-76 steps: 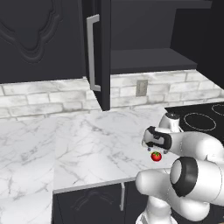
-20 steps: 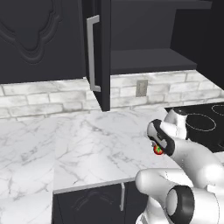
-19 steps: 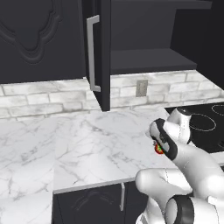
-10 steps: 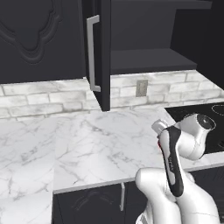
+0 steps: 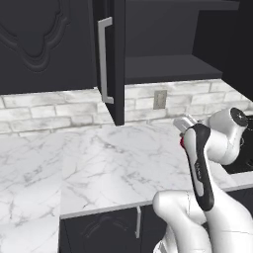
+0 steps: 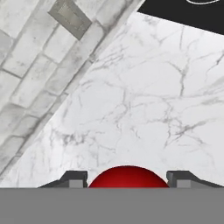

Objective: Pick the tomato from the counter and place it in the cabinet. Then close the cabinet.

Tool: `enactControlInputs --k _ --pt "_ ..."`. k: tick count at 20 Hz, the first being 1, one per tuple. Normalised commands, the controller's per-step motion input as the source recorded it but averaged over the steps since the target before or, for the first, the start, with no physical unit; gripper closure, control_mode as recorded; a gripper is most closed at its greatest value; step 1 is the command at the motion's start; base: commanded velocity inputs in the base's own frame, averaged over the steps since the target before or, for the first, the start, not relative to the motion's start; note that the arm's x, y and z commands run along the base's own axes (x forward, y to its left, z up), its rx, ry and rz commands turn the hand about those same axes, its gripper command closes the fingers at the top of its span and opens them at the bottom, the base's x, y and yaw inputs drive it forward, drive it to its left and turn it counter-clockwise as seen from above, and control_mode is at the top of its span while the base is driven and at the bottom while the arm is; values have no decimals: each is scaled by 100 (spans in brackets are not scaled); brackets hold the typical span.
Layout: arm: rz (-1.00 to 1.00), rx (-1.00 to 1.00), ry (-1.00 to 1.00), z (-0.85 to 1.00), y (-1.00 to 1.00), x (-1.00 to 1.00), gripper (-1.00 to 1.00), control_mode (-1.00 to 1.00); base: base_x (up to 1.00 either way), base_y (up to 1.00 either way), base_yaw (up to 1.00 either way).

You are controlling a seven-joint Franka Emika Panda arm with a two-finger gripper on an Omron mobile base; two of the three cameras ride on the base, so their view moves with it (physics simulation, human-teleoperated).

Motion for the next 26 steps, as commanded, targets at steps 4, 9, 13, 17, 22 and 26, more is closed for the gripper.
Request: enactControlInputs --k 4,9,13,17,22,26 --pt "0 -3 -5 100 2 7 100 -100 0 0 0" --pt "0 -6 -15 100 10 17 100 -100 0 0 0" --pt "0 -7 -17 100 2 17 100 -100 0 0 0" --pt "-2 -7 -16 100 2 44 100 -100 0 0 0" --pt "-8 -8 -22 66 0 66 100 -100 0 0 0" --pt "-6 -9 -29 5 0 72 100 -100 0 0 0"
